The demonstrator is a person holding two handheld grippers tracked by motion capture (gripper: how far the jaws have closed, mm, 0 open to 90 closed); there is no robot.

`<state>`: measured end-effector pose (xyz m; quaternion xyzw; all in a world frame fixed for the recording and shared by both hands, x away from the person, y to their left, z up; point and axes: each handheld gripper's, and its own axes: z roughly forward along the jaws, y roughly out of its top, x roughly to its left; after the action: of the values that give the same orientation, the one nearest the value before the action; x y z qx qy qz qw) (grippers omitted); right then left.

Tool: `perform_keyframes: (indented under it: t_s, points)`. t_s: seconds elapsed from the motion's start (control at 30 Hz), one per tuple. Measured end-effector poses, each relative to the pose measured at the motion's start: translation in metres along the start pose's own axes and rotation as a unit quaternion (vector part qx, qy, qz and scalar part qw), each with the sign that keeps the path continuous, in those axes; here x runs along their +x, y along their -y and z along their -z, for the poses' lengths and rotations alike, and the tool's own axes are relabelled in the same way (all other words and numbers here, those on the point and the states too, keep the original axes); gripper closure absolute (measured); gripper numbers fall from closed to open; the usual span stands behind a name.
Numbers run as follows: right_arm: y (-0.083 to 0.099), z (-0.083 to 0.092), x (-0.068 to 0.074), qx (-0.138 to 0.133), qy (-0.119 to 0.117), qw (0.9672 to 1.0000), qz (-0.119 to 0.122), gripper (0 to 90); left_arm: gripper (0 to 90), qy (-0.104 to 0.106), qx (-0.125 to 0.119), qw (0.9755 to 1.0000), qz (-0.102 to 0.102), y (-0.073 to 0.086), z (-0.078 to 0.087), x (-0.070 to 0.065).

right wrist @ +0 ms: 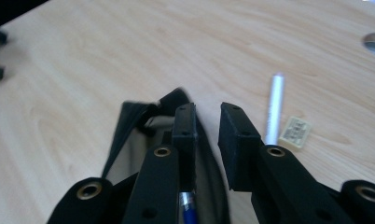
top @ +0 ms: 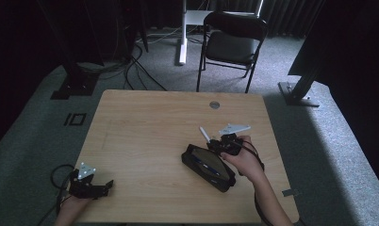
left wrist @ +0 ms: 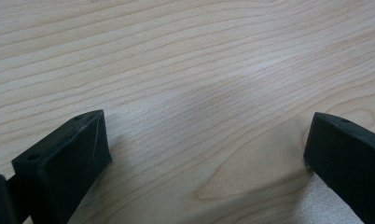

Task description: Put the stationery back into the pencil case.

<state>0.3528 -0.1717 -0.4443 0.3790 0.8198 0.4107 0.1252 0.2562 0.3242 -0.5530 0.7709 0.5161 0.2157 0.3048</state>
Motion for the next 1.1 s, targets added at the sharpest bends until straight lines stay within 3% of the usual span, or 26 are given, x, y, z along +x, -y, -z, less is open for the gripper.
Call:
perform_keyframes:
  t_s: [0.47, 1.1]
  points:
    - [0.003, -0.017, -0.032, -0.012, 0.072, 0.9967, -0.036, 75.6, 0.3, 0.0, 0.0, 1.0, 0.0, 0.0, 0.0, 0.0]
    - [0.004, -0.052, -0.056, 0.014, 0.087, 0.9939, -0.066, 70.3, 0.3, 0.0, 0.0, 1.0, 0.0, 0.0, 0.0, 0.0]
